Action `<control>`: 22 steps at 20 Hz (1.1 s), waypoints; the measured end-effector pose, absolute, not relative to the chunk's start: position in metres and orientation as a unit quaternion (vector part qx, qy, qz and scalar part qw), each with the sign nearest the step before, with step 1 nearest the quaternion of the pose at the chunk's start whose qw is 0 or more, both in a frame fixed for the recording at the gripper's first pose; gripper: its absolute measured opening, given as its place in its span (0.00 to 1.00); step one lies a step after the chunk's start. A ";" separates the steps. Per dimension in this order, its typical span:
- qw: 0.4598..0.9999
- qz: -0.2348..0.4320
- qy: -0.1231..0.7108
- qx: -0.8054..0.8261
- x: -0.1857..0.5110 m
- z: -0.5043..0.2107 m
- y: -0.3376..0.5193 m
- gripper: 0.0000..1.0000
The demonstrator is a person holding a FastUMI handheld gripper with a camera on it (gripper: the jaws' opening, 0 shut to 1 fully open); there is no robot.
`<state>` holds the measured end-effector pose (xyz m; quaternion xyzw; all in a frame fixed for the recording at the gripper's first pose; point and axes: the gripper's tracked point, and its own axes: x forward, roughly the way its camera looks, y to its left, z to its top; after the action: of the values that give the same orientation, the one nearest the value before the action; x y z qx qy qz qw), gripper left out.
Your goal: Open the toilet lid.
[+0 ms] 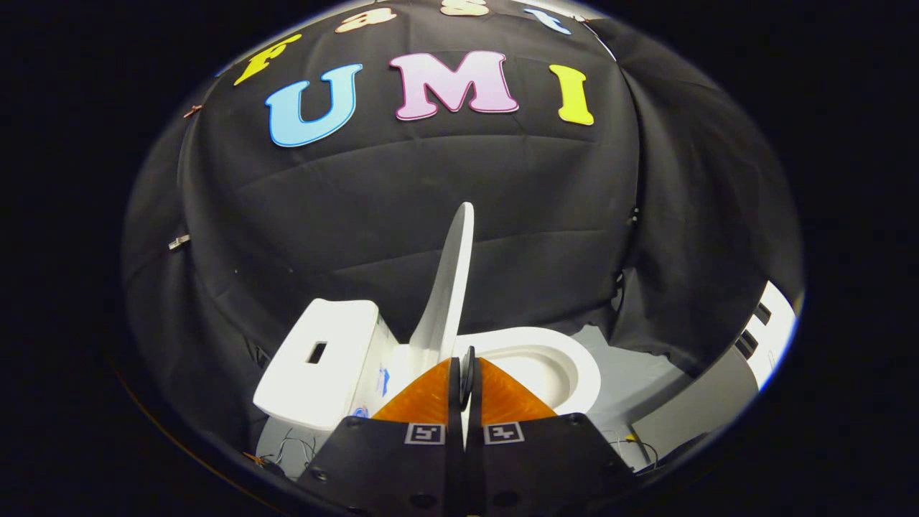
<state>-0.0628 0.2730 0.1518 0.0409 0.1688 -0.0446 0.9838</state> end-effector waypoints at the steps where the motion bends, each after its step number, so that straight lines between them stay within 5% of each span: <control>1: 0.985 -0.044 0.166 0.031 -0.064 0.153 0.281 0.05; 22: 0.984 -0.074 0.135 -0.093 -0.067 0.156 0.427 0.06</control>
<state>-0.0667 0.4274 0.1560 -0.0932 0.1352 -0.0744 0.9836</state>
